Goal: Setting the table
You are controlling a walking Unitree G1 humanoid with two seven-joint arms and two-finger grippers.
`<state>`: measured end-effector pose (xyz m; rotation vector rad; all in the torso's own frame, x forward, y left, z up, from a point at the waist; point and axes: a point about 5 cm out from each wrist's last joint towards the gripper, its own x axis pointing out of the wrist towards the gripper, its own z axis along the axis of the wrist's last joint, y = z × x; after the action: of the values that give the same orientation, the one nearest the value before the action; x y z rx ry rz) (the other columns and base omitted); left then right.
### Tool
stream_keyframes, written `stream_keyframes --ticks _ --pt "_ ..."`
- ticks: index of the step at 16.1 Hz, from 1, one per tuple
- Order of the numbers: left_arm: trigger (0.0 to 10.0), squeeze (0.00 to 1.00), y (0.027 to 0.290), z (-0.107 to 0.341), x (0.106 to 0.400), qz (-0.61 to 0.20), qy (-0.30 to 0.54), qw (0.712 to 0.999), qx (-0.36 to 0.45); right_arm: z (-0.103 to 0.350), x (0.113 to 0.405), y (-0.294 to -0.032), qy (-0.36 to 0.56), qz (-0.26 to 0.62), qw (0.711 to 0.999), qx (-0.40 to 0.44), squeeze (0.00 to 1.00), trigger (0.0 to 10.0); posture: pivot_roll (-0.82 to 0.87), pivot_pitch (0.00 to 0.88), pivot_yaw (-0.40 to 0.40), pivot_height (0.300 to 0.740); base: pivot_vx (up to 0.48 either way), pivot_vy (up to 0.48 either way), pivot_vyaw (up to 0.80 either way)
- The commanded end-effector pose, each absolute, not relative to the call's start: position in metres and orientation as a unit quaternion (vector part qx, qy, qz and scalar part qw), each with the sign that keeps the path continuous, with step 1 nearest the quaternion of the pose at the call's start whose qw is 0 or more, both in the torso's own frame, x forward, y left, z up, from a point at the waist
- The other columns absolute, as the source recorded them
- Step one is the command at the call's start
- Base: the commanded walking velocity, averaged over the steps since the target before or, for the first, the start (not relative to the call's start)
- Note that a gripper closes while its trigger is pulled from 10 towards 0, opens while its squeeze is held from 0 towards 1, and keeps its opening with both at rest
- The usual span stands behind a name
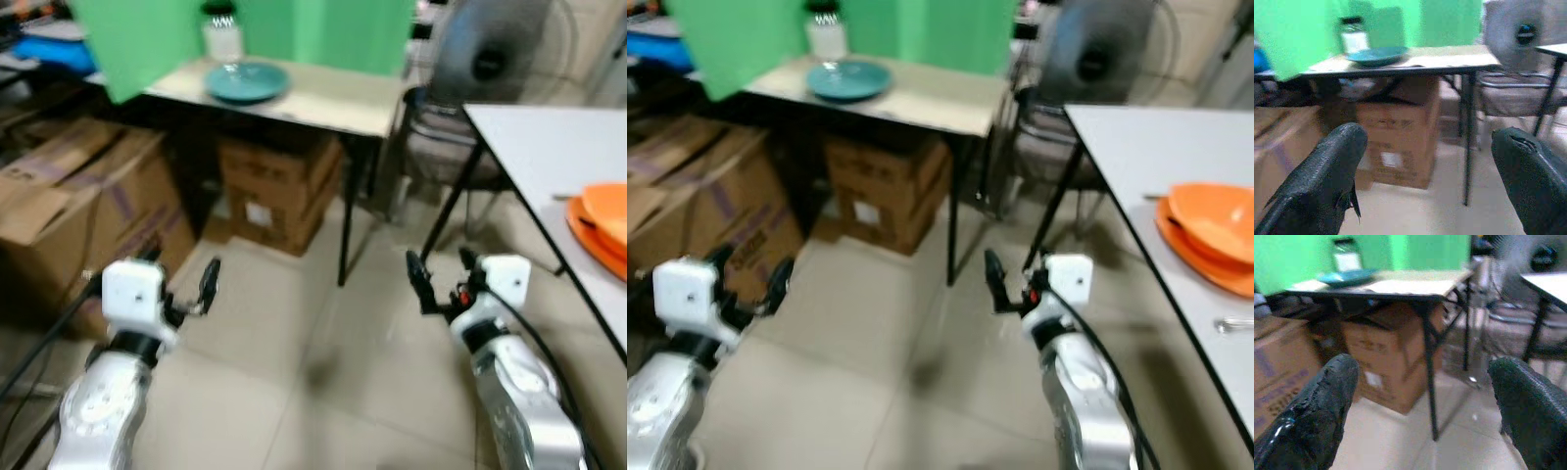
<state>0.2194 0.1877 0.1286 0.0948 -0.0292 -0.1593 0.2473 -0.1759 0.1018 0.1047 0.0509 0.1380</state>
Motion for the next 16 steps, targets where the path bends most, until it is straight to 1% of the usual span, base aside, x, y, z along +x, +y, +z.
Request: stream_keyframes --ticks 1,10,12,15,16 --pt "10.0 0.0 0.1935 0.1304 0.2195 -0.072 -0.017 0.996 0.052 0.1039 0.2474 -0.1753 0.018 0.066 0.996 0.052 0.0 10.0 -0.01 0.066 0.011 0.74 0.371 0.0 0.0" --pt "10.0 0.0 0.1904 0.1271 0.214 -0.068 -0.014 0.997 0.046 0.1027 0.2457 -0.182 0.022 0.052 0.997 0.058 0.0 10.0 0.0 0.07 -0.015 0.74 0.371 0.0 0.0" --pt "10.0 0.0 0.1897 0.1284 0.2153 -0.068 -0.015 0.997 0.045 0.1055 0.2478 -0.1816 0.02 0.056 0.998 0.033 0.0 10.0 0.0 0.072 -0.019 0.74 0.371 0.0 0.0" --pt "10.0 0.0 0.1894 0.1283 0.216 -0.069 -0.016 0.996 0.045 0.1049 0.2505 -0.1825 0.024 0.052 0.998 0.025 0.0 10.0 0.0 0.072 -0.015 0.74 0.371 0.0 0.68" --pt "10.0 0.0 0.1896 0.1282 0.2161 -0.07 -0.015 0.996 0.046 0.1058 0.2495 -0.1819 0.022 0.053 0.998 0.034 0.0 10.0 -0.01 0.073 -0.012 0.74 0.371 0.0 0.0"
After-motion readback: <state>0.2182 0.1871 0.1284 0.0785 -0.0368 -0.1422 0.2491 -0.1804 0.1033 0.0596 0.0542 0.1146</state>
